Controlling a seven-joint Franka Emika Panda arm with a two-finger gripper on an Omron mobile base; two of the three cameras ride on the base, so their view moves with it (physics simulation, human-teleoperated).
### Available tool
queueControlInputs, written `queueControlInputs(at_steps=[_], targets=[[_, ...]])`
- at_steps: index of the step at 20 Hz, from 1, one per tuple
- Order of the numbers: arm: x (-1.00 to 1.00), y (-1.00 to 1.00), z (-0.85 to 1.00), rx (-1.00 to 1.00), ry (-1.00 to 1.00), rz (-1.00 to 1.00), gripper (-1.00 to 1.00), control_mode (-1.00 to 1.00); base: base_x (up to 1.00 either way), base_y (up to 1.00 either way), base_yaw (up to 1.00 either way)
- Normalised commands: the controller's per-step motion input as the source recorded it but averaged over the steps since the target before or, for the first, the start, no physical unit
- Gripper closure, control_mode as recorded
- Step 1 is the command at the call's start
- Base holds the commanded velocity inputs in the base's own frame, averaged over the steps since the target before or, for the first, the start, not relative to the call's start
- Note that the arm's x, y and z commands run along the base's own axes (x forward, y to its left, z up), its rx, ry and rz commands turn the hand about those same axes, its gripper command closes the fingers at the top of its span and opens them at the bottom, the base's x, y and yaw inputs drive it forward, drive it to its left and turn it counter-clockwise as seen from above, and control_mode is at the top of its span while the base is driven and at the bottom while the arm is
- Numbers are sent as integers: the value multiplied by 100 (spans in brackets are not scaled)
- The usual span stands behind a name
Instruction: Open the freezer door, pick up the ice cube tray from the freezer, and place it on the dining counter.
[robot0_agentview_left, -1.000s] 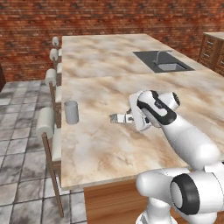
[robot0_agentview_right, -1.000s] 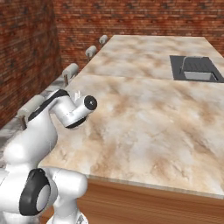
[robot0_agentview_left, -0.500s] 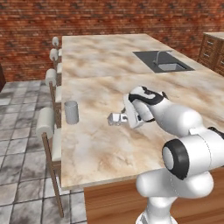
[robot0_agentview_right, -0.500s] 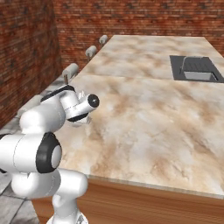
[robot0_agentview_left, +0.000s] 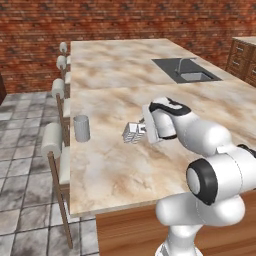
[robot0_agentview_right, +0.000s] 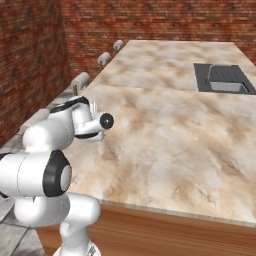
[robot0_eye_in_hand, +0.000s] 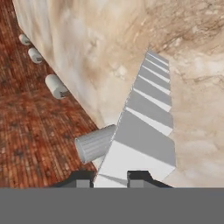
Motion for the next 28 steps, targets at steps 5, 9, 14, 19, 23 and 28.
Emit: queueControlInputs(at_steps=[5,9,14,19,23,28], targets=[[-19,0,-6,0,-3,0,100,-100,0,0,0],[-23,0,0,-1,-1,0,100,-100,0,0,0],[-14,0,1,0,3,0,100,-100,0,0,0],[-44,0,-2,-1,20,-1,100,-100,0,0,0],[-41,0,-6,-3,27,-1,100,-100,0,0,0],[-2,-3,22,0,18,-2,100,-100,0,0,0]])
